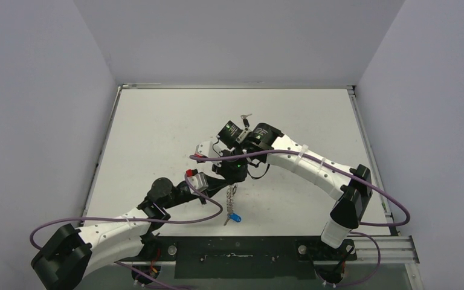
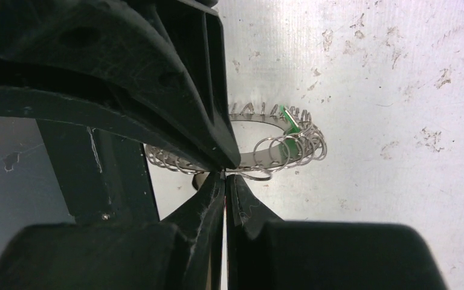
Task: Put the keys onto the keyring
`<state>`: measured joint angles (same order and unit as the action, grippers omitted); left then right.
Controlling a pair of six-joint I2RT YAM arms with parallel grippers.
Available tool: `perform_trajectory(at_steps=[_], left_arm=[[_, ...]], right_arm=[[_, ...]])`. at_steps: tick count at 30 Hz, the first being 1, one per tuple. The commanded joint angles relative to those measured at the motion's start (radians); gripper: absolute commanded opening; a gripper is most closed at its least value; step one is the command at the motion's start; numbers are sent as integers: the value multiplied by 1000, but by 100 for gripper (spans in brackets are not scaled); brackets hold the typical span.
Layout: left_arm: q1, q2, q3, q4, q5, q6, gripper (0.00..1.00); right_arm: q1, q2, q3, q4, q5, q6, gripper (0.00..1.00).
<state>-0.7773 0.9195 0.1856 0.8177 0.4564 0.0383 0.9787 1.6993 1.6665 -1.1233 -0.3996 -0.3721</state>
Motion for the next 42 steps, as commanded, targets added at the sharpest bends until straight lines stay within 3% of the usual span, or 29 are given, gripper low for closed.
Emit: perform_trajectory(at_steps=[1,5,11,15,25,31,42], left_arm=[[1,20,24,76,17,8,3],[1,29,23,80,14,9,2],[-1,47,31,80,18,8,20],[-2,66,38,99,37,5,23],[0,80,9,210,37,-32,0],[0,55,-15,228,19,-32,0],[-2,-13,-75,264,-36,-59,0]], right_arm=[[8,-16,44,20,-30,4,0],[9,-18,40,20,-33,0,0],[10,-19,34,26,-40,-4,0],[10,-16,31,26,-40,-7,0],[9,-12,15,36,-38,-13,0],[-12,-22,4,70,-79,-11,0],[-135,-245,-213,360,-273,14,41]])
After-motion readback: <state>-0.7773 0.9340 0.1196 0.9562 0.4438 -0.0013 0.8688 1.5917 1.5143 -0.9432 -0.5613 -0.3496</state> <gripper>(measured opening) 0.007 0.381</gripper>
